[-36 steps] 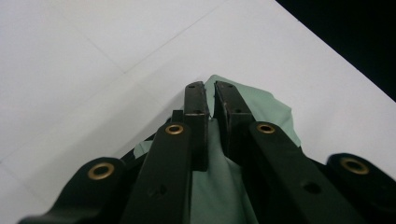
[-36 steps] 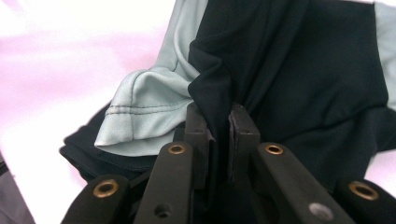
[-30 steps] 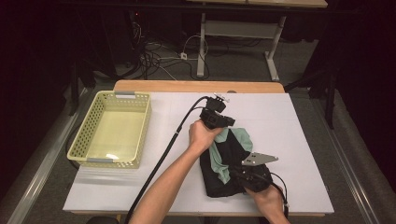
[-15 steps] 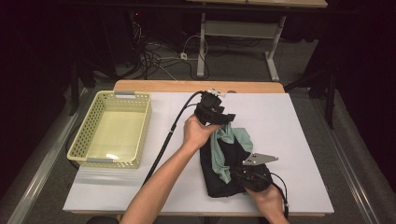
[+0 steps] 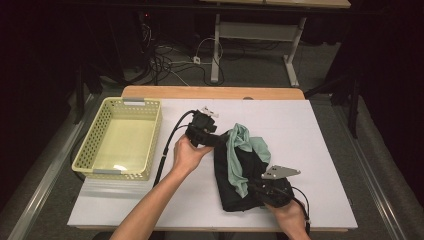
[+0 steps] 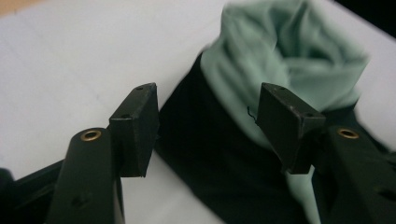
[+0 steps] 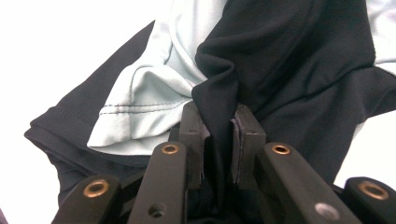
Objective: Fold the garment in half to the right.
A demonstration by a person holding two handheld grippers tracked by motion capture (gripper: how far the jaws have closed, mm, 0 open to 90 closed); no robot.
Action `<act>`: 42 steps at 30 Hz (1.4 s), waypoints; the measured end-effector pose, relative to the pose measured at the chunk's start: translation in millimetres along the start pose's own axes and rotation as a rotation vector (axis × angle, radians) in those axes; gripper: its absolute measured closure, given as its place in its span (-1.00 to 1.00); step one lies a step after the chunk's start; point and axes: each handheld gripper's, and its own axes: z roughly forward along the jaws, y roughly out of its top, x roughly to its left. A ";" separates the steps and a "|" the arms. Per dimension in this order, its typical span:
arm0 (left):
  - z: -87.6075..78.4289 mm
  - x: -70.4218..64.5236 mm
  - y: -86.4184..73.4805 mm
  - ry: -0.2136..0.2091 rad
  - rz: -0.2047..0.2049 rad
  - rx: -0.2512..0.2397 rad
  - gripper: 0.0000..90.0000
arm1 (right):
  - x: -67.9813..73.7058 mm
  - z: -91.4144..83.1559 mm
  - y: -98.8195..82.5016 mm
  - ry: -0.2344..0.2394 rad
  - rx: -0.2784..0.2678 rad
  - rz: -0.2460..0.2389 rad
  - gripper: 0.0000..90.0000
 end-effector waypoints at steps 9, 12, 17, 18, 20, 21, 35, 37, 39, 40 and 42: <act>14.6 -5.6 -42.1 0.004 0.016 0.100 -0.18 | -4.6 -4.8 0.0 0.024 0.013 0.008 0.59; 19.9 -10.3 -55.8 -0.013 0.011 0.120 -0.18 | -5.7 -9.2 -0.4 0.023 0.004 0.006 0.51; 23.9 -15.5 -68.1 -0.043 -0.015 0.117 -0.19 | -7.3 -14.7 -4.1 0.014 0.008 -0.001 0.37; 25.8 -18.9 -70.2 -0.048 -0.011 0.122 -0.21 | -8.7 -19.2 -6.4 0.010 0.003 0.005 0.36; 26.5 -22.9 -72.4 -0.057 -0.010 0.123 -0.21 | -10.7 -25.1 -8.2 0.011 -0.013 0.016 0.32; 26.5 -22.9 -72.4 -0.057 -0.010 0.123 -0.21 | -10.7 -25.1 -8.2 0.011 -0.013 0.016 0.32; 32.2 -42.5 -87.2 -0.106 0.002 0.125 -0.18 | -43.0 -30.1 -20.6 -0.078 0.019 0.089 0.42; 32.7 -43.7 -88.9 -0.110 0.009 0.116 -0.11 | -44.8 -24.9 -20.7 -0.070 0.032 0.090 0.45; 34.8 -46.5 -89.9 -0.116 0.019 0.115 -0.02 | -45.2 -19.1 -19.9 -0.062 0.049 0.093 0.51; 36.2 -48.9 -90.1 -0.133 0.023 0.109 0.14 | -43.5 -12.4 -18.9 -0.048 0.071 0.081 0.61; 37.1 -50.4 -90.5 -0.138 0.040 0.104 0.35 | -40.1 -8.4 -17.3 -0.042 0.083 0.070 0.71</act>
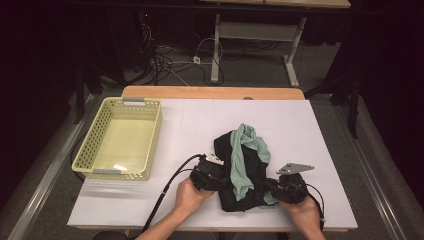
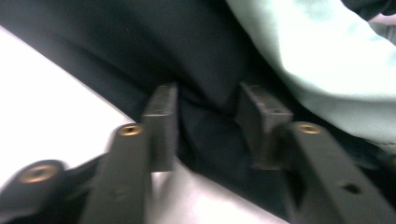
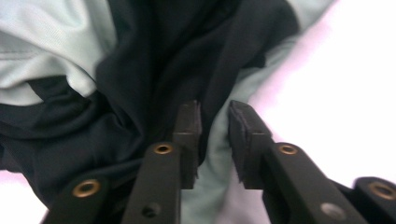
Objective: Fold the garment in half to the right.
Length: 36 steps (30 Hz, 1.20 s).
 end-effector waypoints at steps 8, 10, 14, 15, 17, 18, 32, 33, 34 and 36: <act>-13.6 5.3 0.8 -0.033 -0.014 -0.012 0.80 | 7.3 0.0 3.1 0.004 0.002 -0.021 0.85; -17.3 5.8 0.5 -0.030 -0.013 -0.013 0.81 | 10.2 0.5 4.3 0.006 -0.003 -0.034 0.85; -32.6 7.7 -3.1 -0.003 -0.006 -0.010 0.81 | 17.1 2.2 7.2 0.032 -0.005 -0.042 0.85; -36.6 7.8 -4.8 0.010 0.007 -0.005 0.81 | 23.4 5.3 9.1 0.041 -0.002 -0.054 0.85; -48.0 8.4 -12.7 0.042 0.017 0.001 0.80 | 29.5 8.6 11.9 0.056 -0.005 -0.065 0.85; -48.0 8.4 -12.7 0.042 0.017 0.001 0.80 | 29.5 8.6 11.9 0.056 -0.005 -0.065 0.85; -64.7 26.9 -38.3 0.027 -0.066 -0.067 0.59 | 52.8 -1.1 32.9 0.099 -0.016 -0.078 0.52; -64.8 27.3 -38.0 0.031 -0.071 -0.074 0.52 | 52.7 -8.2 37.0 0.095 -0.035 -0.083 0.52; -65.6 27.9 -37.7 0.035 -0.074 -0.082 0.46 | 53.4 -14.7 42.1 0.097 -0.057 -0.082 0.52; -68.5 28.2 -37.2 0.039 -0.086 -0.112 0.34 | 56.1 -22.2 56.5 0.114 -0.087 -0.091 0.51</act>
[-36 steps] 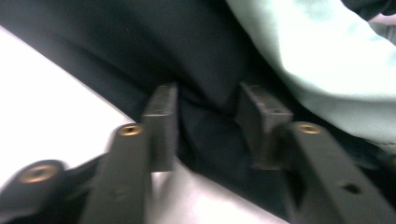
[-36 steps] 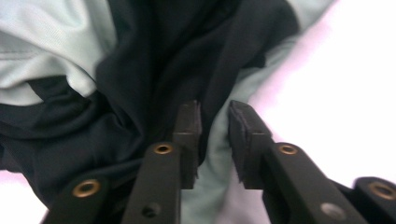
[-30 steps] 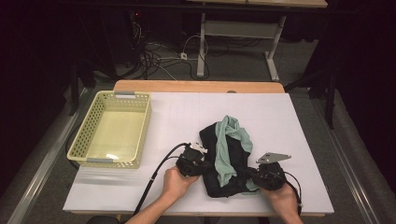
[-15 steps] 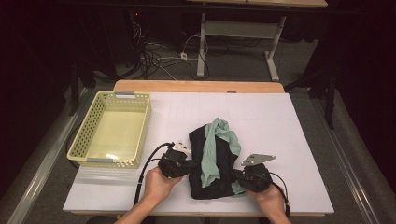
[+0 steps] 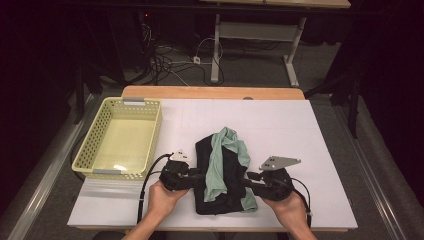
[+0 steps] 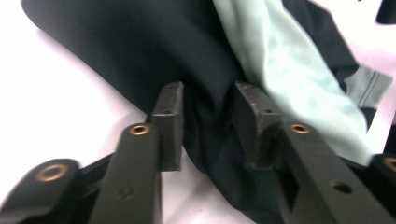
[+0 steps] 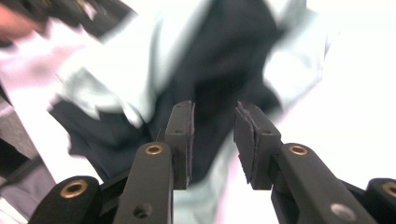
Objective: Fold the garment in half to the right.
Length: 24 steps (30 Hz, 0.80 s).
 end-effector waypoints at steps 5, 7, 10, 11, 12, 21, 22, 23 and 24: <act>-4.0 4.2 4.2 0.032 0.002 -0.026 0.16 | 0.8 14.8 35.5 0.005 -0.019 -0.021 0.48; -3.1 7.4 4.9 0.033 -0.007 -0.029 0.12 | 2.2 23.5 48.1 0.008 -0.020 -0.031 0.47; -2.7 10.2 5.3 0.033 -0.011 -0.026 0.11 | 8.5 35.4 64.1 -0.001 -0.011 -0.064 0.48; -2.8 10.6 5.3 0.032 -0.012 -0.024 0.11 | 9.8 37.5 67.2 0.001 -0.012 -0.067 0.50; -3.1 10.9 5.3 0.032 -0.011 -0.024 0.11 | 11.4 39.8 70.8 0.003 -0.013 -0.071 0.50; -0.4 11.3 4.7 0.038 -0.009 -0.012 0.06 | 9.3 77.4 84.2 -0.048 0.097 -0.059 0.38; 1.1 11.3 4.3 0.048 -0.003 -0.003 0.06 | 7.3 81.2 82.9 -0.052 0.108 -0.062 0.47; 2.9 11.6 3.8 0.054 0.000 0.004 0.06 | 7.3 81.2 82.9 -0.052 0.108 -0.062 0.47; 5.1 13.0 2.8 0.050 -0.005 0.015 0.05 | 4.7 85.5 80.2 -0.057 0.126 -0.076 0.73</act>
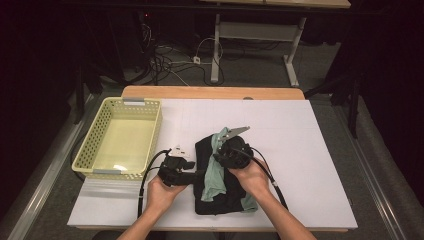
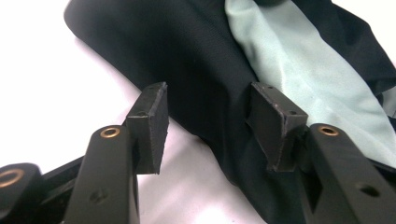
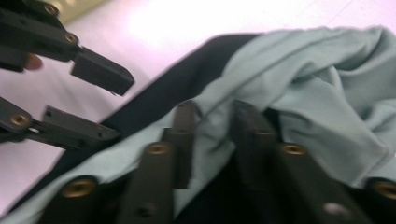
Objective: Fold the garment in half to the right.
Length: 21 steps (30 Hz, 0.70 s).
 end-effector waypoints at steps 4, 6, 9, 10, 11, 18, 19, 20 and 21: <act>-0.3 0.8 -0.6 0.002 -0.006 -0.004 -0.01 | -3.4 -2.9 -5.3 0.005 -0.005 -0.007 1.00; -0.7 0.5 -1.2 0.012 -0.005 -0.004 -0.02 | -3.0 -4.5 -6.3 0.001 -0.006 -0.019 1.00; 0.7 0.2 -1.7 0.006 -0.005 -0.004 -0.04 | -2.4 -16.5 -9.7 -0.014 -0.044 -0.040 1.00; 1.2 -0.1 -1.7 0.006 -0.004 -0.002 -0.04 | -3.8 -20.7 -10.7 -0.013 -0.059 -0.038 1.00; 2.0 -0.1 -1.6 0.002 -0.005 0.000 -0.04 | -3.8 -20.7 -10.7 -0.013 -0.059 -0.038 1.00; 10.4 1.3 -2.8 -0.025 -0.013 0.015 -0.10 | -19.3 -44.9 -31.6 -0.032 -0.110 -0.028 1.00; 10.6 0.4 -2.7 -0.026 -0.010 0.016 -0.10 | -22.9 -44.4 -37.0 -0.038 -0.106 -0.025 1.00; 11.3 -1.1 -2.8 -0.028 -0.005 0.017 -0.11 | -25.1 -43.4 -40.3 -0.040 -0.100 -0.017 1.00; 12.5 -2.7 -2.9 -0.029 0.000 0.022 -0.11 | -28.2 -41.1 -44.8 -0.042 -0.093 -0.006 1.00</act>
